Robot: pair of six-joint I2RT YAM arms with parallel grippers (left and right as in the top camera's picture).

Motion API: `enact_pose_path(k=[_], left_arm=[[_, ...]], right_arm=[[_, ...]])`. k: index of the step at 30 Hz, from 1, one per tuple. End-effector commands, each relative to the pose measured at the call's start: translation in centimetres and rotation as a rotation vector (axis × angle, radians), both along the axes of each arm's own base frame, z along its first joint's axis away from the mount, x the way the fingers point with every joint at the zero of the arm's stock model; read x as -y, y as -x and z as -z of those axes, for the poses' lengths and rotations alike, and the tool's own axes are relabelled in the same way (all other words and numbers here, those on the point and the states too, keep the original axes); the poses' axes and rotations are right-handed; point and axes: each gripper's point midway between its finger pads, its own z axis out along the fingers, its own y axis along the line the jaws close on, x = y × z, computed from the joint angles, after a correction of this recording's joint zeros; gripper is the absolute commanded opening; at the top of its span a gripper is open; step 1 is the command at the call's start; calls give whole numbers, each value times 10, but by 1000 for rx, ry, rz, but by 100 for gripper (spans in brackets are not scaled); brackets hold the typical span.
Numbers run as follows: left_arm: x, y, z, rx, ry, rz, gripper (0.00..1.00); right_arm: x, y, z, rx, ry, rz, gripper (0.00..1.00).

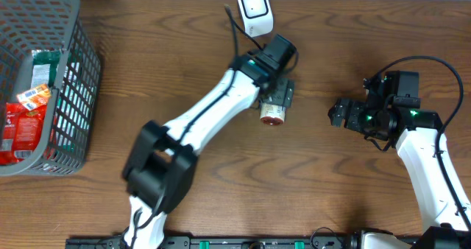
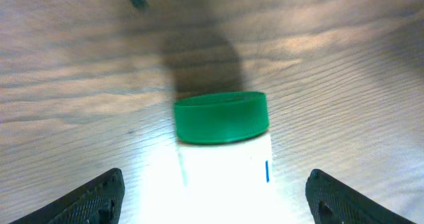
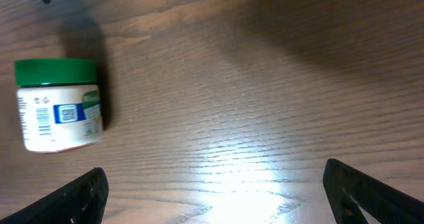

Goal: Scan the item barcode
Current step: 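Carry the jar to the table center and set it down, then move the left gripper back into the basket toward the orange soap bar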

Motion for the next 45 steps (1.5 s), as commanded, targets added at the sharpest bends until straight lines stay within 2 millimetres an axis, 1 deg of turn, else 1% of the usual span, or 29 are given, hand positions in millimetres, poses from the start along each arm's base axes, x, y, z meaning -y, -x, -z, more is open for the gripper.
enact_pose_path(k=[1, 3, 6, 8, 13, 18, 19, 21, 22, 24, 25, 26, 27, 30, 32, 34, 36, 37, 40, 45], left_arm=[[-23, -17, -68, 133, 51, -29, 87], [-39, -18, -88, 153, 58, -52, 87], [-71, -16, -115, 176, 63, -99, 87], [-95, -13, -133, 194, 56, -120, 87], [-166, 1, -177, 240, 31, -209, 87], [-254, 14, -231, 310, -8, -388, 87], [-275, 15, -245, 338, -12, -446, 87], [-311, 16, -265, 392, -15, -545, 87], [-333, 17, -275, 425, -19, -605, 87], [-375, 17, -286, 474, -34, -720, 87], [-393, 18, -289, 490, -40, -772, 87], [-430, 19, -289, 503, -43, -889, 87], [-448, 21, -287, 506, -41, -950, 87], [-491, 24, -277, 487, -23, -1113, 87], [-514, 24, -265, 458, -4, -1206, 87], [-530, 22, -249, 417, 3, -1263, 88], [-540, 18, -233, 377, 12, -1303, 88], [-545, 14, -223, 351, 19, -1324, 97], [-554, 3, -193, 278, 31, -1367, 97], [-571, -8, -143, 161, 57, -1551, 97]], right_arm=[[-3, -5, -7, 19, -37, 2, 99], [-4, -4, -7, 19, -38, 2, 99], [-6, -4, -7, 16, -47, -3, 99], [-9, -4, -8, 18, -61, -11, 99], [-19, -3, -9, 20, -85, -41, 99], [-33, -2, -10, 22, -85, -84, 99], [-36, -2, -10, 23, -85, -93, 99], [-41, -2, -10, 27, -84, -112, 99], [-44, -3, -11, 30, -84, -120, 99], [-49, -3, -11, 34, -84, -136, 99], [-51, -2, -11, 34, -84, -141, 99], [-53, -2, -11, 33, -84, -149, 99], [-54, -2, -11, 33, -84, -151, 99], [-54, -2, -11, 33, -85, -151, 99], [-54, -2, -11, 33, -85, -151, 99], [-54, -2, -11, 33, -85, -151, 99], [-54, -2, -11, 33, -85, -151, 99], [-54, -2, -11, 33, -85, -151, 99], [-54, -2, -11, 33, -85, -151, 99], [-54, -2, -11, 33, -85, -151, 99]])
